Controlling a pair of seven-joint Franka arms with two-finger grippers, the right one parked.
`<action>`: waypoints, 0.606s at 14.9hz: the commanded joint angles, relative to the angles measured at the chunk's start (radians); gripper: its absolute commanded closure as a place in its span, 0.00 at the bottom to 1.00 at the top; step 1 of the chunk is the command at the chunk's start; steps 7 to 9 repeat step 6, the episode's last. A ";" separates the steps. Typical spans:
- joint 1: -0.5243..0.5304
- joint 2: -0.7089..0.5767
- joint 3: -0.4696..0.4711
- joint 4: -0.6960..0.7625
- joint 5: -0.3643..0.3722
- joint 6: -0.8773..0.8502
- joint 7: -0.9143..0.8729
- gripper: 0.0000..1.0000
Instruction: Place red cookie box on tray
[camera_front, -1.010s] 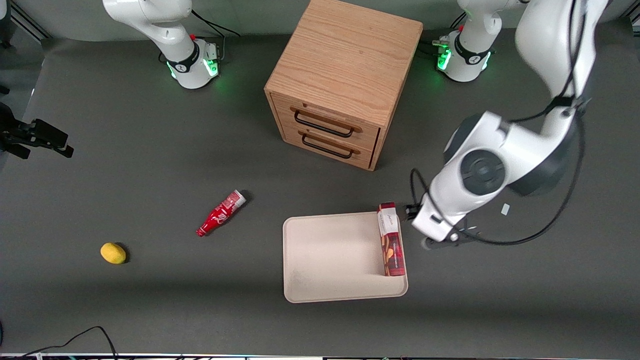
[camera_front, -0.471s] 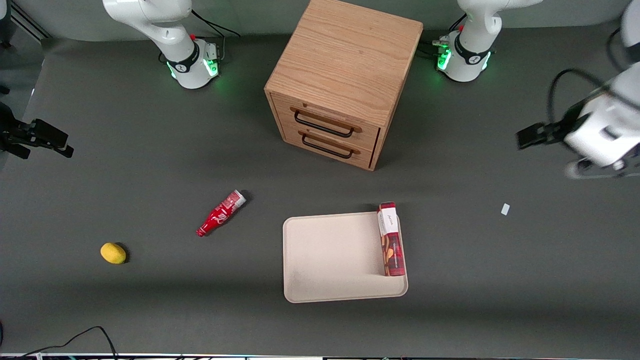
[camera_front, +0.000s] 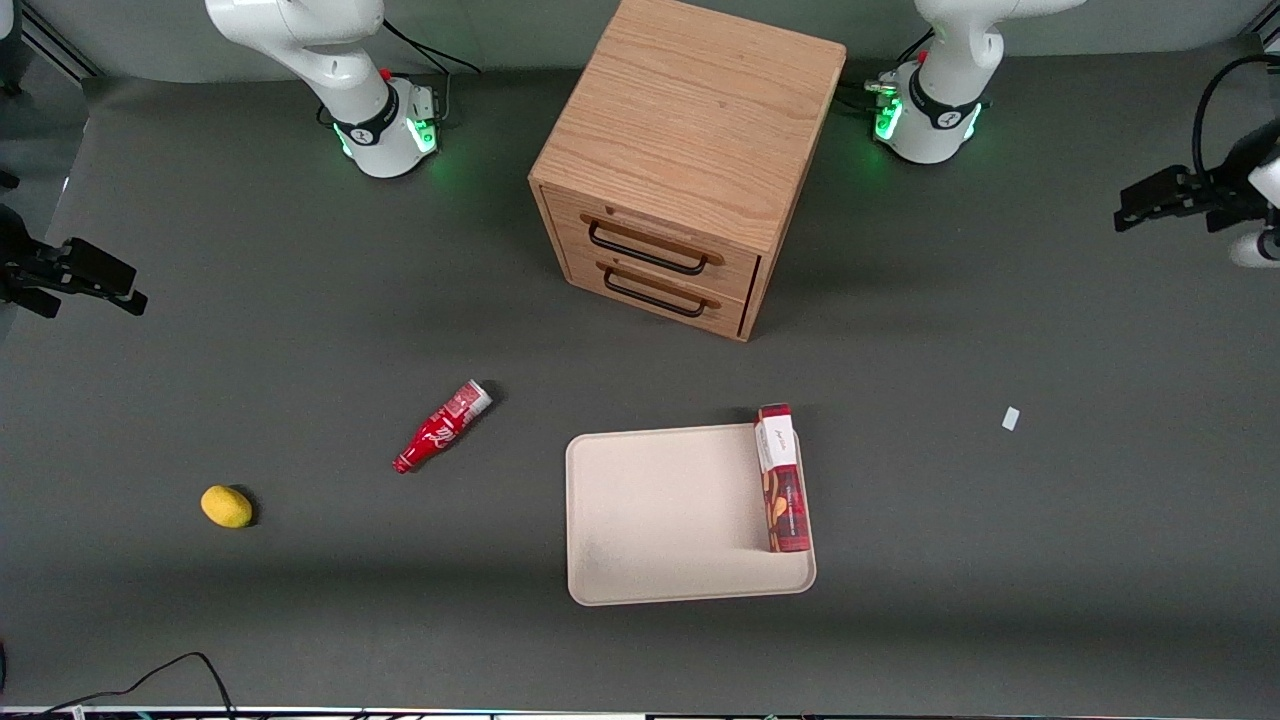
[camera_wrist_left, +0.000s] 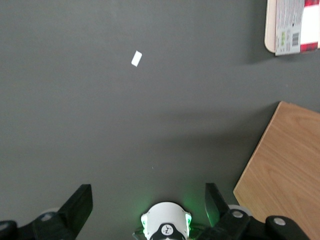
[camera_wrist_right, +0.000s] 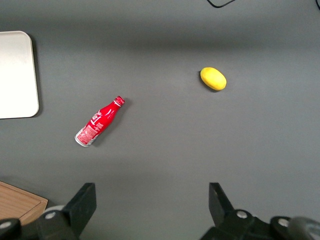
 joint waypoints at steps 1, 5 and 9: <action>-0.030 -0.045 0.023 -0.029 -0.005 0.003 0.024 0.00; -0.114 -0.022 0.097 0.012 0.007 -0.007 0.027 0.00; -0.116 -0.020 0.097 0.011 0.009 -0.008 0.026 0.00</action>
